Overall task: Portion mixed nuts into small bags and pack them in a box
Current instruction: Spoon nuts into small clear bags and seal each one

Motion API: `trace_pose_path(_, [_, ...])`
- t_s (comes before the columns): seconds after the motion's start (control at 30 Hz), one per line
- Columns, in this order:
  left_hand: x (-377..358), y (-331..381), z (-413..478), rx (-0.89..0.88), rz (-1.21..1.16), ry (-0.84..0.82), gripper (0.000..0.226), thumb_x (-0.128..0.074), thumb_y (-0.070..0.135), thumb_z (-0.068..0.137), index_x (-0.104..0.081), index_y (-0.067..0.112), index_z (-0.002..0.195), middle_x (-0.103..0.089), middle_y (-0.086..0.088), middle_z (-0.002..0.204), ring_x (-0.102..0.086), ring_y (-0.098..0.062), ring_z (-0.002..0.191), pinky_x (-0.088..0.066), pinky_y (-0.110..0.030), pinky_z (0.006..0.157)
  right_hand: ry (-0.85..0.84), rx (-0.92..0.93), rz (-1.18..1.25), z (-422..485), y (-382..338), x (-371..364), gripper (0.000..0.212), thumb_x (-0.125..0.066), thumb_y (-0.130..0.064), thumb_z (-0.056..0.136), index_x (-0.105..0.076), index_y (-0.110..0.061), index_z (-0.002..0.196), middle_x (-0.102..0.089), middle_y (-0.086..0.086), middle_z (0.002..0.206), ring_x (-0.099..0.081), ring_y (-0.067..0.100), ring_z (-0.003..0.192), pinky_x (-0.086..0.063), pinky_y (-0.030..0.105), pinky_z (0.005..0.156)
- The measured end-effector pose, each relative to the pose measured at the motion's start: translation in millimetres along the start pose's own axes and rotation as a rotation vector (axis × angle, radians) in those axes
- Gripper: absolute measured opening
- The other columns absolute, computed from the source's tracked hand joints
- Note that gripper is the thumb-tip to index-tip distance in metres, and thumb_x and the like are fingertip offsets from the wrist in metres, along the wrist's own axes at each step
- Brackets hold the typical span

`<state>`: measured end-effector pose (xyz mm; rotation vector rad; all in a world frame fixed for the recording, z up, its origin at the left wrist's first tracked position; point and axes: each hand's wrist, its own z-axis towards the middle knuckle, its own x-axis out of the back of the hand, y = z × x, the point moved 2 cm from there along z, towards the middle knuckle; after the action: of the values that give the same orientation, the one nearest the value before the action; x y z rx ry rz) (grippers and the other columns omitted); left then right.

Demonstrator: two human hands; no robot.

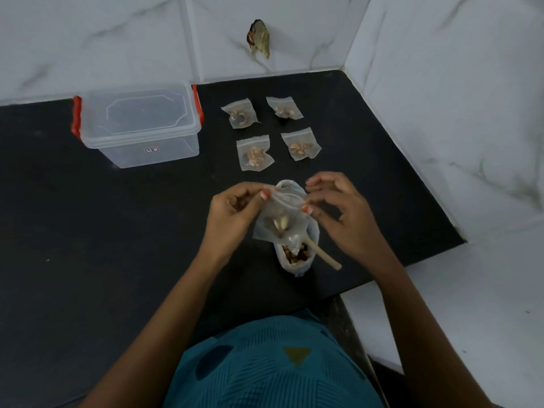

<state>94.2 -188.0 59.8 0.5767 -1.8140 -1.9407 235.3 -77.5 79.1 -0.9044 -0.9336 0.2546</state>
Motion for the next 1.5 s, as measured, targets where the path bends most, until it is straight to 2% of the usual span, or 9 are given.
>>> trace_pose_path(0.17, [-4.4,4.5,1.3,-0.064,0.032,0.073,0.024,-0.053,0.005,0.089,-0.064,0.026,0.089,-0.068,0.02,0.084,-0.063,0.003,0.088,-0.049,-0.012,0.076,0.142,-0.069,0.122,0.0,-5.4,-3.1,0.016,-0.07,-0.008,0.075,-0.066,-0.008,0.09,-0.062,-0.007,0.097,-0.061,-0.001,0.093,-0.05,0.013,0.078])
trace_pose_path(0.27, [-8.1,7.1,0.1,-0.076,0.02,0.037,0.023,-0.053,0.005,0.089,-0.064,0.025,0.09,-0.068,0.023,0.088,-0.063,0.002,0.092,-0.049,-0.013,0.076,0.257,-0.215,0.233,1.9,-8.5,-4.7,0.036,-0.067,0.003,0.077,-0.059,-0.02,0.104,-0.065,-0.009,0.089,-0.065,0.002,0.087,-0.051,0.014,0.076])
trace_pose_path(0.43, [-9.3,7.0,-1.5,-0.055,-0.064,0.074,0.024,-0.051,0.002,0.09,-0.064,0.022,0.09,-0.069,0.018,0.086,-0.063,0.001,0.091,-0.048,-0.013,0.077,0.144,-0.414,0.655,3.0,-10.9,-3.9,0.03,-0.062,0.003,0.078,-0.062,-0.021,0.096,-0.068,-0.003,0.088,-0.066,0.009,0.086,-0.053,0.022,0.074])
trace_pose_path(0.67, [-16.7,10.4,-5.3,0.055,-0.175,-0.001,0.017,-0.059,0.017,0.079,-0.057,0.021,0.096,-0.066,0.011,0.087,-0.064,0.0,0.085,-0.052,-0.016,0.074,0.218,-0.398,0.609,0.2,-10.6,-5.0,0.022,-0.064,0.001,0.078,-0.063,-0.018,0.09,-0.069,-0.007,0.081,-0.067,0.006,0.08,-0.052,0.017,0.069])
trace_pose_path(0.77, [-17.5,11.4,-2.9,0.072,-0.139,0.007,0.021,-0.064,0.008,0.078,-0.059,0.02,0.095,-0.067,0.009,0.089,-0.066,-0.004,0.083,-0.054,-0.019,0.074,0.215,-0.386,0.667,0.1,-11.8,-7.5,0.02,-0.064,0.0,0.076,-0.064,-0.016,0.088,-0.071,-0.006,0.08,-0.067,0.007,0.08,-0.052,0.017,0.068])
trace_pose_path(1.0, [-8.7,14.5,-0.3,0.085,-0.117,-0.028,0.011,-0.06,0.01,0.081,-0.062,0.017,0.089,-0.065,0.003,0.093,-0.065,-0.004,0.087,-0.053,-0.018,0.076,0.271,-0.38,0.666,1.1,-12.7,-11.7,0.021,-0.062,0.004,0.078,-0.064,-0.003,0.097,-0.066,0.002,0.098,-0.066,0.005,0.083,-0.051,0.015,0.069])
trace_pose_path(1.13, [-9.3,17.0,-1.4,0.082,-0.106,-0.005,0.014,-0.059,0.006,0.083,-0.062,0.019,0.087,-0.065,0.006,0.091,-0.065,-0.003,0.086,-0.053,-0.017,0.075,0.285,-0.376,0.584,1.2,-11.9,-12.7,0.012,-0.063,0.001,0.079,-0.066,-0.008,0.086,-0.066,0.005,0.089,-0.065,0.006,0.08,-0.051,0.017,0.069])
trace_pose_path(1.37, [-15.2,21.9,-3.1,0.081,-0.121,-0.078,0.026,-0.063,0.024,0.067,-0.062,0.018,0.092,-0.067,0.004,0.093,-0.067,-0.004,0.086,-0.052,-0.016,0.072,0.311,-0.344,0.52,1.9,-14.5,-10.2,0.018,-0.058,0.006,0.081,-0.064,-0.011,0.085,-0.063,0.001,0.086,-0.062,0.0,0.077,-0.05,0.014,0.069])
trace_pose_path(1.5, [-13.4,19.3,1.3,0.064,0.005,-0.026,0.011,-0.063,0.024,0.076,-0.064,0.019,0.086,-0.065,0.0,0.094,-0.065,-0.013,0.088,-0.055,-0.024,0.076,0.254,-0.386,0.603,0.5,-15.4,-11.7,0.012,-0.06,0.0,0.082,-0.065,-0.008,0.089,-0.066,0.004,0.088,-0.065,0.004,0.079,-0.051,0.015,0.069])
